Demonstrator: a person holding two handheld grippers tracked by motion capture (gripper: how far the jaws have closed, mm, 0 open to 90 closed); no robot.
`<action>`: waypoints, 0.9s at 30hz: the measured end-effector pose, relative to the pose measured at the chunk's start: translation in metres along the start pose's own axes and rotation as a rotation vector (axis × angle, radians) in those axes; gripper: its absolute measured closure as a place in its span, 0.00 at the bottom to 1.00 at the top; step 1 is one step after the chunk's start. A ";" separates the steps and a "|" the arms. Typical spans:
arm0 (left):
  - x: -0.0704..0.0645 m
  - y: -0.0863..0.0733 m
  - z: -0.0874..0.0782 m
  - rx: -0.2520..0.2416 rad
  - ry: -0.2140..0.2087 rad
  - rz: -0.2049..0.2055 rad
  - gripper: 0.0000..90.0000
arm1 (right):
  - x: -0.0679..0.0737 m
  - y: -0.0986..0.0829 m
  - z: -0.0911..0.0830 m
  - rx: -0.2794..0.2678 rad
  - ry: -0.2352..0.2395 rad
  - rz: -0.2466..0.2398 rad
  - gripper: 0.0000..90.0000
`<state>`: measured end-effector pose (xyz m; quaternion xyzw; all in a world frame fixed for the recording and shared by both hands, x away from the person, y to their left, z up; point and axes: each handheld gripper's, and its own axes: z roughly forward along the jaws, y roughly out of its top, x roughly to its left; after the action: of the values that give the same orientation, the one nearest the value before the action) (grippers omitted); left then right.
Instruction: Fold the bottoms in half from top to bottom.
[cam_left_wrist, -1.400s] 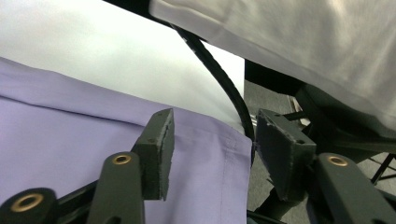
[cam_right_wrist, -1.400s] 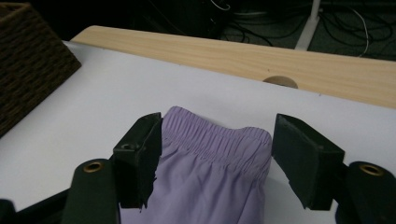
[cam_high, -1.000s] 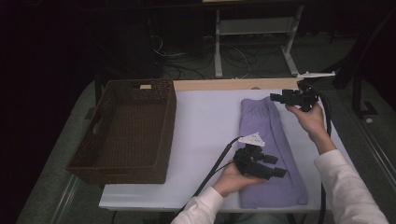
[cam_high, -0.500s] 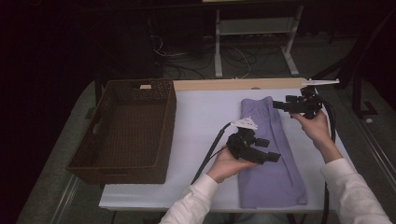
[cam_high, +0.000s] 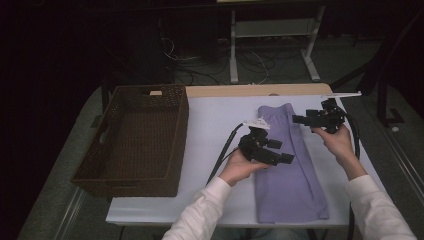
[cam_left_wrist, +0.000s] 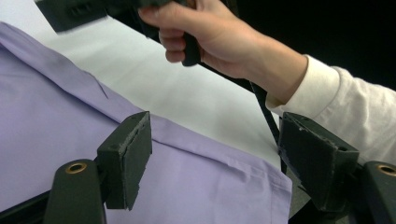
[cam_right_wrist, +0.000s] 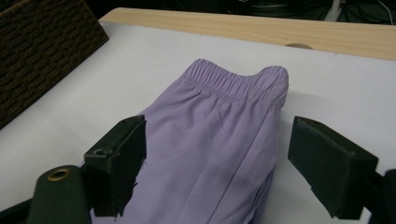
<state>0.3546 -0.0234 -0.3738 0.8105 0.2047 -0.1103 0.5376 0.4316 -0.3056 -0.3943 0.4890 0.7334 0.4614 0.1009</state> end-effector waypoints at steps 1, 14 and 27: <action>0.000 0.002 -0.001 0.000 0.003 0.003 0.28 | 0.000 0.000 0.000 0.002 -0.001 -0.002 0.21; 0.012 0.018 -0.008 0.006 0.057 0.006 0.26 | -0.002 -0.009 0.002 -0.017 0.014 0.024 0.20; 0.034 0.030 -0.006 0.061 0.155 0.033 0.26 | -0.008 -0.016 0.006 -0.031 0.004 0.044 0.20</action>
<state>0.3975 -0.0205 -0.3604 0.8358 0.2290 -0.0446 0.4970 0.4288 -0.3100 -0.4122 0.5025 0.7155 0.4756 0.0968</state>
